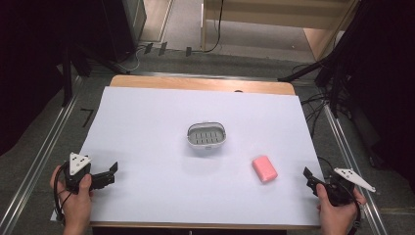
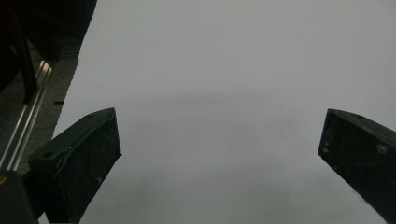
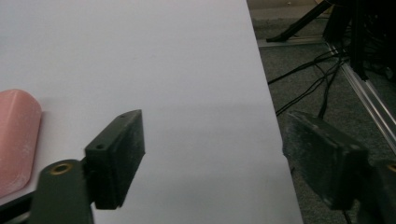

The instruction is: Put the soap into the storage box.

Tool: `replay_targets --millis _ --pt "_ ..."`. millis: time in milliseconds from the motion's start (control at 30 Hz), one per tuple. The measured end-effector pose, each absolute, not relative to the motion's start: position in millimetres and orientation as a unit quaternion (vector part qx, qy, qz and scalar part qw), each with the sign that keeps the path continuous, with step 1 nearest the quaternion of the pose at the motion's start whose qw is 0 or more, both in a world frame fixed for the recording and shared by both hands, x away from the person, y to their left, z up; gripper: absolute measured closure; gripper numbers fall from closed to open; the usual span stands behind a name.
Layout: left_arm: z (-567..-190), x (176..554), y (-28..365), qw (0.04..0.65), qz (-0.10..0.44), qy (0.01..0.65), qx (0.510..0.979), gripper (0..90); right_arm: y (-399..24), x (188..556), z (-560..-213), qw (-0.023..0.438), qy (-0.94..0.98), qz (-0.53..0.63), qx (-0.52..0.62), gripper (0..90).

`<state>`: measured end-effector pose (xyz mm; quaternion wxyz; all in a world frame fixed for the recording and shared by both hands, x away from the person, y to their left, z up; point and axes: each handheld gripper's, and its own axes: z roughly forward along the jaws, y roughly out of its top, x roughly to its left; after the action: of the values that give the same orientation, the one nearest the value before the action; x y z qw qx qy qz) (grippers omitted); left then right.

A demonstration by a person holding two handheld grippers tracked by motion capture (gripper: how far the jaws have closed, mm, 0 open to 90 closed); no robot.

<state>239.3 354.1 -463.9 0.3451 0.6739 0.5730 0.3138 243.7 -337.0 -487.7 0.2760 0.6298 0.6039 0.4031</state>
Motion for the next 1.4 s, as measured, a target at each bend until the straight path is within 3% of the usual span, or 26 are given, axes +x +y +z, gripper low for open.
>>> replay_targets --millis 233,433,500,600,700,1300,1400 --pt "-464 238 353 0.340 0.326 0.573 0.671 0.0 -331 246 -483 0.287 0.625 0.390 0.612 34.4" --pt "-464 237 352 0.341 0.327 0.569 0.673 0.0 -324 250 -474 0.289 0.656 0.373 0.589 36.4" --pt "-464 237 352 0.342 0.328 0.569 0.672 0.0 -324 251 -472 0.281 0.659 0.374 0.589 36.4" --pt "-464 238 351 0.334 0.333 0.572 0.672 0.0 -320 254 -465 0.231 0.675 0.387 0.584 37.4" --pt "-464 238 350 0.330 0.330 0.571 0.676 0.0 -315 255 -464 0.224 0.680 0.382 0.584 37.5" --pt "-465 240 347 0.316 0.331 0.565 0.687 0.0 -278 261 -446 0.175 0.742 0.323 0.561 20.1" --pt "-465 240 347 0.316 0.331 0.563 0.688 0.0 -273 265 -446 0.148 0.738 0.325 0.573 19.1"
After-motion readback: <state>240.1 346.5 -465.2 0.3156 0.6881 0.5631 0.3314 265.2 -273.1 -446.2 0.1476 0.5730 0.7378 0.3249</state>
